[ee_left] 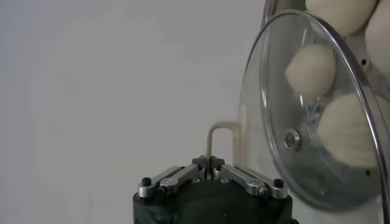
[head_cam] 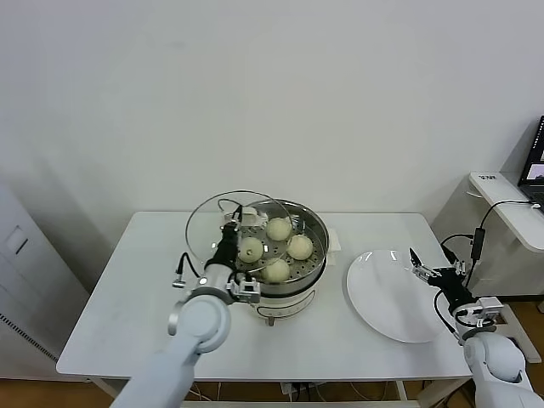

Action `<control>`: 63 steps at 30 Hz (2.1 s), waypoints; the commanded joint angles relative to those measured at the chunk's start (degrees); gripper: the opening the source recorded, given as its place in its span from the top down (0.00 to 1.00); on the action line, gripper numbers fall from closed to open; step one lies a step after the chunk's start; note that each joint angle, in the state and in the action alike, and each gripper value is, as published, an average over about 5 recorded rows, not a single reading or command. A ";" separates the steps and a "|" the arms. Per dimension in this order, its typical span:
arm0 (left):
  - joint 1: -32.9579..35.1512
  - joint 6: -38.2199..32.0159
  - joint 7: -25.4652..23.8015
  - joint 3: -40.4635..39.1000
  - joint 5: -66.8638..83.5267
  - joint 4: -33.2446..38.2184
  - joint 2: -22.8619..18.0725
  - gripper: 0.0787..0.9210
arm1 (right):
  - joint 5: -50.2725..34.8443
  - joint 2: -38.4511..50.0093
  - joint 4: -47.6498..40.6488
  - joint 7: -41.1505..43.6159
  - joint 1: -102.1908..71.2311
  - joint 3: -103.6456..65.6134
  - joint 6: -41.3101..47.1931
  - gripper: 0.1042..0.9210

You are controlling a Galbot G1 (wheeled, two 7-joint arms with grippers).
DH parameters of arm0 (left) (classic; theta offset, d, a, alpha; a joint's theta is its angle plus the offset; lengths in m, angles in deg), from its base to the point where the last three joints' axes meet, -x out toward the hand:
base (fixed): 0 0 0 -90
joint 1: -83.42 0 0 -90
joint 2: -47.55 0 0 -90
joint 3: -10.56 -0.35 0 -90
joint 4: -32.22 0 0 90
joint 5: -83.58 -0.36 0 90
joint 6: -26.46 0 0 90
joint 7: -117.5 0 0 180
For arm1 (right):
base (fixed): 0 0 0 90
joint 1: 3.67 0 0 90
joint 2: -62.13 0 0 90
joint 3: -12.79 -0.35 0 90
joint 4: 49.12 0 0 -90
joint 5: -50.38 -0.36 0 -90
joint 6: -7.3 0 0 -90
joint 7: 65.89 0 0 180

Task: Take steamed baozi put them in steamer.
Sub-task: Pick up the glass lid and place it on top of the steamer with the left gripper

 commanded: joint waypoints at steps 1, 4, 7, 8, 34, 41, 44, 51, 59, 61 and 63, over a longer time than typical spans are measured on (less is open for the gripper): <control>-1.14 1.43 -0.63 -2.95 -5.90 -2.73 -7.64 0.98 | 0.32 -0.21 -0.53 0.19 0.20 0.05 -0.08 0.12; -1.08 1.46 -0.36 -3.35 -6.45 -3.36 -8.75 0.98 | 0.41 -0.25 -0.71 0.23 0.22 0.04 -0.10 0.12; -1.07 1.51 -0.30 -3.53 -7.06 -3.86 -9.98 0.98 | 0.49 -0.28 -0.92 0.27 0.25 0.03 -0.14 0.12; -1.07 1.52 -0.30 -3.59 -7.18 -4.02 -10.38 0.98 | 0.52 -0.30 -0.99 0.29 0.26 0.03 -0.15 0.12; -0.65 0.65 1.60 -4.04 -7.69 -8.88 -13.27 0.98 | 0.88 -0.85 -1.21 0.80 0.00 -0.35 -0.34 0.12; -0.62 0.40 2.18 -3.49 -7.63 -9.82 -13.41 0.98 | 1.11 -0.92 -1.40 1.04 -0.17 -0.55 -0.50 0.12; -0.64 0.34 2.36 -3.25 -7.61 -10.05 -13.48 0.98 | 1.26 -0.95 -1.55 1.14 -0.18 -0.60 -0.57 0.12; -0.61 0.23 2.65 -2.90 -7.55 -10.38 -13.59 0.98 | 1.78 -1.25 -1.98 1.37 -0.11 -0.61 -0.84 0.12; -0.38 0.09 2.95 -2.36 -7.28 -10.78 -13.25 0.98 | 2.10 -1.33 -2.30 1.53 -0.05 -0.60 -1.03 0.12; -0.23 0.08 3.02 -2.31 -7.05 -10.79 -13.18 0.98 | 2.17 -1.35 -2.32 1.53 -0.01 -0.57 -1.03 0.12; -0.14 0.08 3.06 -2.35 -6.83 -10.80 -13.16 0.98 | 2.21 -1.37 -2.34 1.52 0.04 -0.54 -1.04 0.12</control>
